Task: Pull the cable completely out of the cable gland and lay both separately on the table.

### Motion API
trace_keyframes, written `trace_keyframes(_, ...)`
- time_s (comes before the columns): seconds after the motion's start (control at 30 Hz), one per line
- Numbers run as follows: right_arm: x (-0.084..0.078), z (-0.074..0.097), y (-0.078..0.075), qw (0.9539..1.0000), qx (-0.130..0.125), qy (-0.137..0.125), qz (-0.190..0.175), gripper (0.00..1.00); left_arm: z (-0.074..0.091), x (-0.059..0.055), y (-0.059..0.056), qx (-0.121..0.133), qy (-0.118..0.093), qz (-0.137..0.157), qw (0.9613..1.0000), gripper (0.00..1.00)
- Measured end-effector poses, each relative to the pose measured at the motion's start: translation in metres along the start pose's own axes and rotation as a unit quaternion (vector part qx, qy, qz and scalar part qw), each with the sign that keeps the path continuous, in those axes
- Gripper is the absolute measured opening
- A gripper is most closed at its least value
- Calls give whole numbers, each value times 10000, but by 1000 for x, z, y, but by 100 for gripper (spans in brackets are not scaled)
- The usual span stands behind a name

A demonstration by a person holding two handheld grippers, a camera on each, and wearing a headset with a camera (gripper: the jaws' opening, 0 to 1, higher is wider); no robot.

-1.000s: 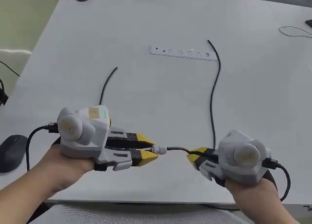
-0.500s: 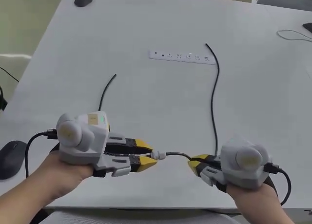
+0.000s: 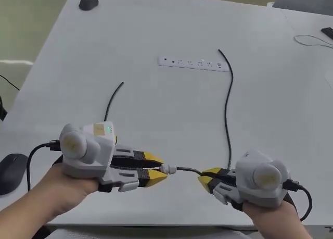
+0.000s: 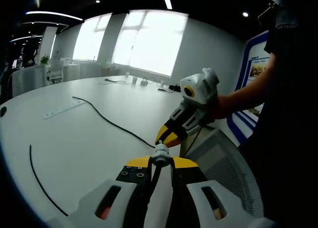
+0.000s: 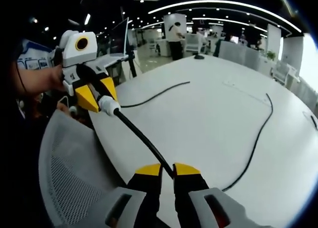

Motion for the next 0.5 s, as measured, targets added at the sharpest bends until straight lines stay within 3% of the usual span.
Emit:
trace_keyframes(0.1,17,5,10,9974,8,30,721,19,0,1,-2,-24,-1,-6,10000,15)
trace_keyframes(0.27,38,2,34,9851,180,255,1689,15,-3,-1,-4,-45,48,-35,10000,15)
trace_keyframes(0.5,45,-9,48,9770,158,373,2093,7,-4,-1,-5,-53,63,-37,10000,15)
Point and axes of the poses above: the centre of the closed fingertips' face, and the gripper's own axes: z roughly backward along the fingers, y roughly to its left, x roughly out of its top, the point moved 7 cm from there along z, roughly backward along the fingers, and after that the axes turned 8 degrees about x, right-handed, at the moved point
